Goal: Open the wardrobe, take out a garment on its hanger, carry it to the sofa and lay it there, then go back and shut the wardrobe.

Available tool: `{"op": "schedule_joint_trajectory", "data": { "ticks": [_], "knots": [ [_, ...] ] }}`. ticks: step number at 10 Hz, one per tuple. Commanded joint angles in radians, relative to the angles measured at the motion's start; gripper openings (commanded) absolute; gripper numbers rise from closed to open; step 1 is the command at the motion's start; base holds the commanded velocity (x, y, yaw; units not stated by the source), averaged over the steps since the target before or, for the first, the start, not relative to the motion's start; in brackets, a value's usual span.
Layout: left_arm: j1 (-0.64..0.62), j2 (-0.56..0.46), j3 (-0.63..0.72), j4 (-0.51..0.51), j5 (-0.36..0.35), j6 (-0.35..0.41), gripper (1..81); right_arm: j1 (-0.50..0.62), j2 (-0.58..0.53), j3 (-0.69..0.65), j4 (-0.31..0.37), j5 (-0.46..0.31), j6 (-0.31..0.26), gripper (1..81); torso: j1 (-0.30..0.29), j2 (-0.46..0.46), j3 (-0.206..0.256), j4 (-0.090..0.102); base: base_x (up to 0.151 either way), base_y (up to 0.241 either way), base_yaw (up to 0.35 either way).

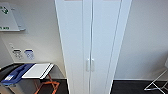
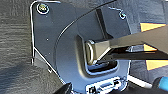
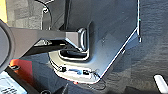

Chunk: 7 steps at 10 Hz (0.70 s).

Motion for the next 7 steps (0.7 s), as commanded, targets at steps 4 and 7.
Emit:
{"op": "schedule_joint_trajectory", "data": {
  "ticks": [4,7],
  "knots": [
    [-0.026,-0.008,0.016,0.012,0.052,0.01,81.1,0.034,-0.039,0.007,-0.01,-0.067,-0.009,81.1,0.0,0.0,0.0,0.0,0.114,0.0,0.0],
    [-0.024,-0.005,0.016,0.013,0.052,0.01,81.1,0.035,-0.039,0.007,-0.01,-0.067,-0.009,81.1,0.0,0.0,0.0,0.0,0.115,0.0,0.0]
  ]
}}
